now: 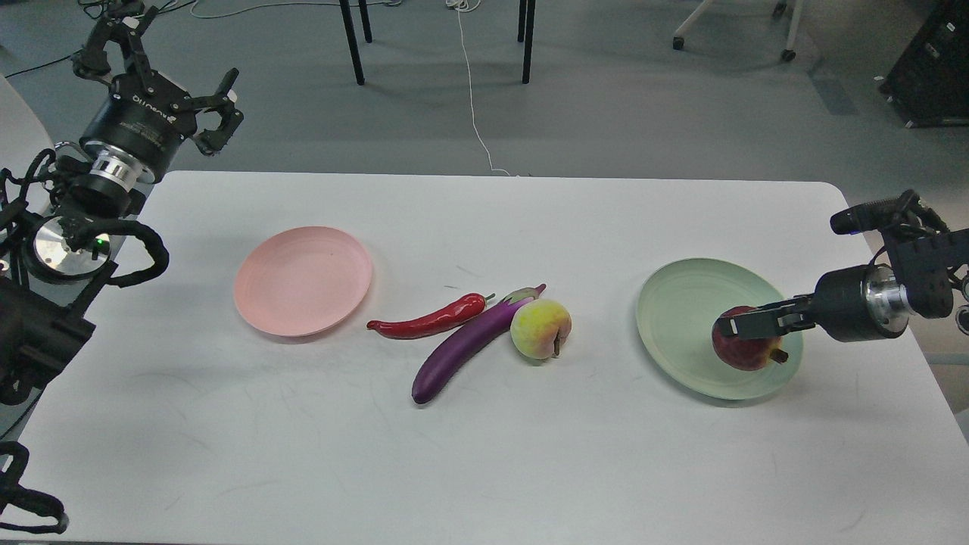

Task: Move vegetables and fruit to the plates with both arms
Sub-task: 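Lift the apple onto the green plate and release it, then reach the right hand to the peach and grasp it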

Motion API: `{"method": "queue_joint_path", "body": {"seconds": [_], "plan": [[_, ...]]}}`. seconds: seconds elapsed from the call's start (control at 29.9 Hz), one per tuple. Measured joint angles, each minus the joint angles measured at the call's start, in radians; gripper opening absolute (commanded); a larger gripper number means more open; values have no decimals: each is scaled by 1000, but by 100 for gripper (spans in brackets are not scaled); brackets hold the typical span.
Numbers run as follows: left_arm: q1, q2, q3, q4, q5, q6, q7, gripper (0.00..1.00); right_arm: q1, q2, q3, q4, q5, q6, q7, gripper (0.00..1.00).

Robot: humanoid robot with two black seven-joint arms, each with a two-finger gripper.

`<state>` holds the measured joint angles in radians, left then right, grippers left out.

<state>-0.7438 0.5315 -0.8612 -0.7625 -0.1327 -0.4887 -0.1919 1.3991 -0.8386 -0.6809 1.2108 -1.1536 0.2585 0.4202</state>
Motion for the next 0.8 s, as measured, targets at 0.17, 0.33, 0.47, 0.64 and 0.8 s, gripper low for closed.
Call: {"method": "queue_joint_path", "body": {"seconds": [0.17, 0.33, 0.47, 0.64, 0.8], "plan": [[0, 11, -1, 0, -1, 0, 0, 98, -13, 4, 41, 7, 8, -8, -19, 86], [4, 13, -6, 0, -2, 0, -1, 98, -9, -4, 65, 24, 5, -6, -36, 90], [4, 13, -10, 0, -2, 0, -1, 98, 6, -3, 73, 27, 9, -3, -36, 91], [4, 13, -11, 0, -2, 0, -1, 98, 50, 42, 102, 20, 25, -2, -37, 93], [4, 13, -11, 0, -2, 0, -1, 98, 67, 224, 126, -44, 125, -2, -40, 93]]}}
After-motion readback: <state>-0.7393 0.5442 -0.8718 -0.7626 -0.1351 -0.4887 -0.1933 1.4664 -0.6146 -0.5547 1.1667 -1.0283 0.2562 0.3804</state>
